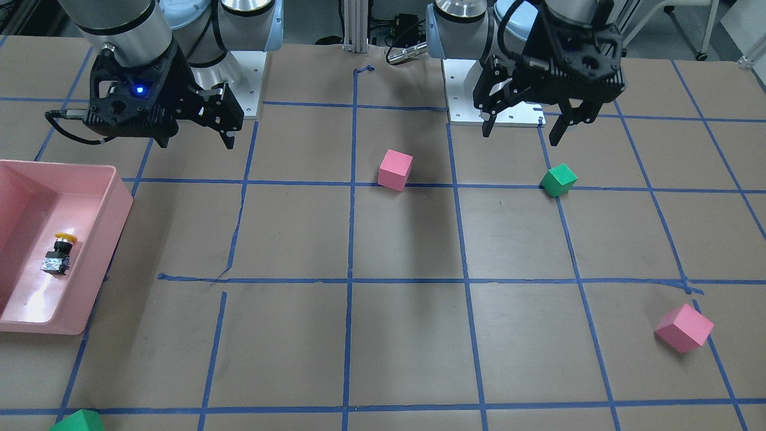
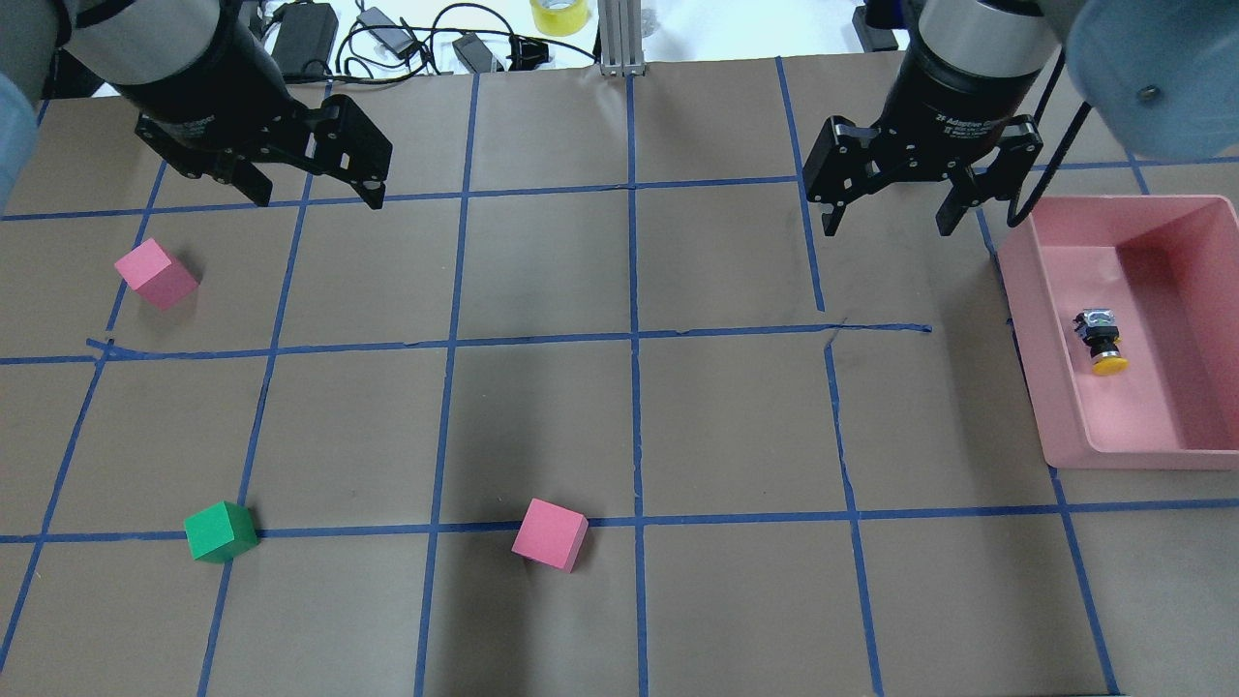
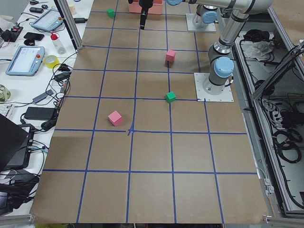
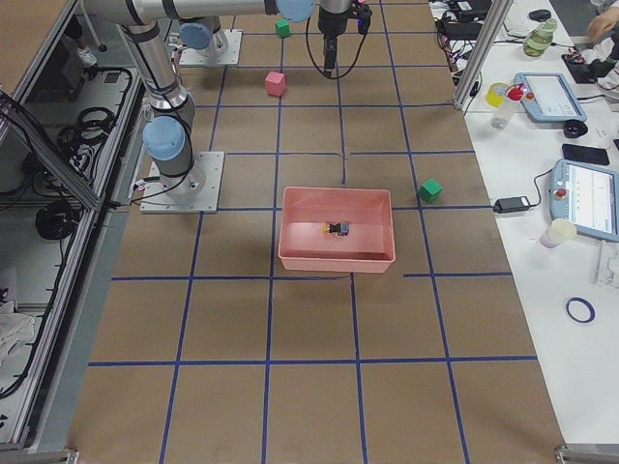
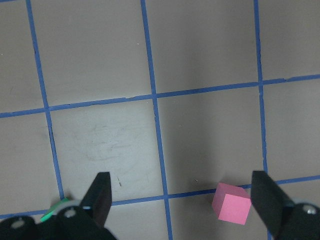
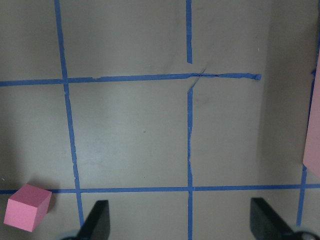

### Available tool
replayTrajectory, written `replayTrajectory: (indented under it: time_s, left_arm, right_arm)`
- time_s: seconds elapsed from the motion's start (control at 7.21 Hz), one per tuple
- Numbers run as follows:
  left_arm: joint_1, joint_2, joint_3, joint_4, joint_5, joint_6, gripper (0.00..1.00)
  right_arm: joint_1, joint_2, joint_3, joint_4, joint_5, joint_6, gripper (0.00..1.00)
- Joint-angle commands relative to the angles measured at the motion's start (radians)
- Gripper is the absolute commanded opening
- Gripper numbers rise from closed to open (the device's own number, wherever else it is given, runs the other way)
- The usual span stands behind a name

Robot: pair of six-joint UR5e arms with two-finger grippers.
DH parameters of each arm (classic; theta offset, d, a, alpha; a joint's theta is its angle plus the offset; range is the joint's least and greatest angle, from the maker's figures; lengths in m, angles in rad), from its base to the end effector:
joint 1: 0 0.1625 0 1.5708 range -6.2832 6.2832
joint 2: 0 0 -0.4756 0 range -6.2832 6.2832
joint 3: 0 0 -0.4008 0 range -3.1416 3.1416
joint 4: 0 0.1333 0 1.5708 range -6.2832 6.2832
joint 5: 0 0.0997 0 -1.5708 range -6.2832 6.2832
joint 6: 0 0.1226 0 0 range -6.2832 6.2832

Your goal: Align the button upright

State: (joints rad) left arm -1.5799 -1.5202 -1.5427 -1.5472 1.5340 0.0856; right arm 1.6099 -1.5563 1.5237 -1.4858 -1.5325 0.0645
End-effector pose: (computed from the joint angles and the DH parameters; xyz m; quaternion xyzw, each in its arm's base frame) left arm -0.1422 -0.4859 0.5573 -0.0482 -0.9974 0.0518 0.0164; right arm 0.1575 -0.4949 0.5235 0.0132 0.9994 0.0271 0.0178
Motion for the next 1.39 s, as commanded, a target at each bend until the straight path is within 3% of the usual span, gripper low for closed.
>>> replayTrajectory:
  time_s: [0.0, 1.25]
  left_arm:
    - [0.001, -0.005, -0.025, 0.004, 0.011, -0.001, 1.00]
    - [0.004, -0.009, -0.008, 0.007, -0.003, -0.001, 1.00]
  right_arm:
    - [-0.001, 0.001, -0.001, 0.001, -0.003, 0.000, 1.00]
    - [-0.001, 0.004, 0.009, -0.019, -0.003, -0.003, 1.00]
